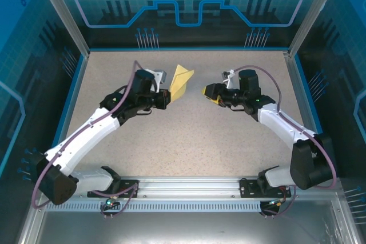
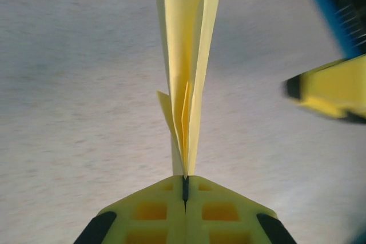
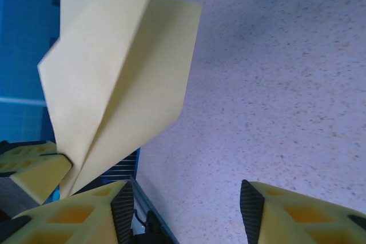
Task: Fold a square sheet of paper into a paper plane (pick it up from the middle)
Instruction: Turn over the paper at the center of the table.
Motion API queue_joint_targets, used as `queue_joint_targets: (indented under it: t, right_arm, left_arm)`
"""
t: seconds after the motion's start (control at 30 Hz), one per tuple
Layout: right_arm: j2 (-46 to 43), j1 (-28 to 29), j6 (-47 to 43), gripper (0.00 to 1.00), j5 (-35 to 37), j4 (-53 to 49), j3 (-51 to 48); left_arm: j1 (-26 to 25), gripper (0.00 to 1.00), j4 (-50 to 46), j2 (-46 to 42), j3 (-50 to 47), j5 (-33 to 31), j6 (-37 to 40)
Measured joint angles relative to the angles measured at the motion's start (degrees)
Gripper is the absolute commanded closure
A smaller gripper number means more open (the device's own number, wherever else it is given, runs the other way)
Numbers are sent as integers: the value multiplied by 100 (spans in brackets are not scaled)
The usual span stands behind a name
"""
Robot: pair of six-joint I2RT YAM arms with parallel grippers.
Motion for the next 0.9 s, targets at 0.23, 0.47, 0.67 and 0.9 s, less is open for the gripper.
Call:
queue_joint_targets:
  t: [0.23, 0.47, 0.67, 0.9]
  right_arm:
    - [-66, -238, -446, 40, 192, -549, -20]
    - [-240, -660, -769, 39, 258, -931, -22]
    - [-278, -791, -942, 43, 271, -1156, -22]
    - [-258, -793, -957, 47, 264, -1222, -55]
  left_arm:
    - [-903, 100, -957, 1016, 452, -2927, 1469]
    - [-1934, 100, -476, 1759, 236, -4129, 2706]
    - [-2830, 100, 254, 2852, -52, -4352, 3484]
    - [-3344, 94, 866, 3720, -120, -4444, 3884]
